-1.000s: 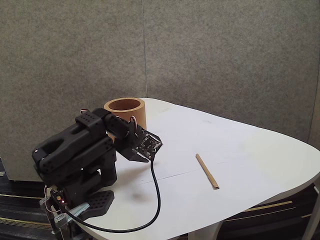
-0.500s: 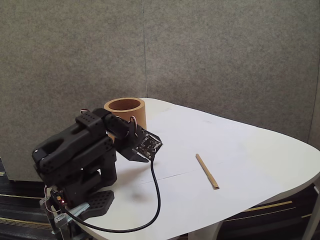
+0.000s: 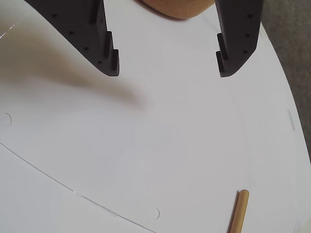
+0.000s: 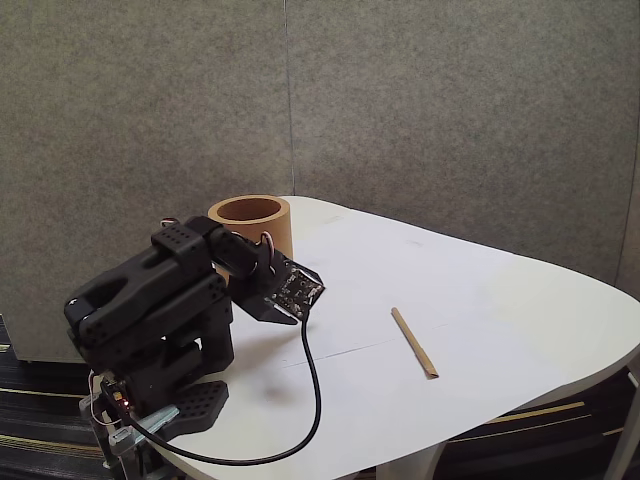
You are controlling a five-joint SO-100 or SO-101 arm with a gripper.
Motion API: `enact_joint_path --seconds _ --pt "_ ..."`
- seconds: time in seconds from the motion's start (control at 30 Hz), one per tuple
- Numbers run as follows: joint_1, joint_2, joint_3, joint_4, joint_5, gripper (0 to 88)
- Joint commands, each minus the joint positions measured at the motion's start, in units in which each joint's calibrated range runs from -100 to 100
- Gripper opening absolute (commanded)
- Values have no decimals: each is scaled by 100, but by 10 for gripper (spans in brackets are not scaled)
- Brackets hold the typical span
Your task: Grab the pen and put it in the pen holder.
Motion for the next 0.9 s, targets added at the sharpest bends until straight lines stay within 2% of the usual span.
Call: enact_joint_path --seconds 0.0,0.87 --pt "11 22 -45 -8 34 283" --pt "11 22 -45 -8 34 283"
